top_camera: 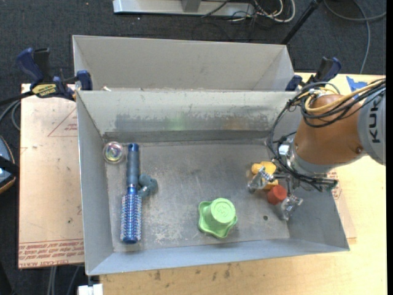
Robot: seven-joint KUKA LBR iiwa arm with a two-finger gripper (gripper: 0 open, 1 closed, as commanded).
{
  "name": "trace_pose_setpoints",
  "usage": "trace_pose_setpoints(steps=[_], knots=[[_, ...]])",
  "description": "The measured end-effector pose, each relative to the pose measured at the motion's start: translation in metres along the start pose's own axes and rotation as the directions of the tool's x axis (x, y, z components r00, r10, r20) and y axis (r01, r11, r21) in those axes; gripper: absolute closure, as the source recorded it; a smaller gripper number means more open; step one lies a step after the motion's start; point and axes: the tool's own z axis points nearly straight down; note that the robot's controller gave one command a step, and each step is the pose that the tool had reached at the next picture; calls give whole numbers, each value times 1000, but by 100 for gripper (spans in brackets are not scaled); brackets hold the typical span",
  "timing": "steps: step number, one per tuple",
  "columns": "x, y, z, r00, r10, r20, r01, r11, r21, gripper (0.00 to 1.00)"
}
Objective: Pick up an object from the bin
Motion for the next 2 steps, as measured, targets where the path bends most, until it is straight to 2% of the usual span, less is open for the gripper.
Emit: trace_pose_setpoints(steps=[1,2], knots=[[-22,19,-4,994,112,0,-112,994,-1,0],[-86,-34,-48,995,96,7,-96,995,2,0]])
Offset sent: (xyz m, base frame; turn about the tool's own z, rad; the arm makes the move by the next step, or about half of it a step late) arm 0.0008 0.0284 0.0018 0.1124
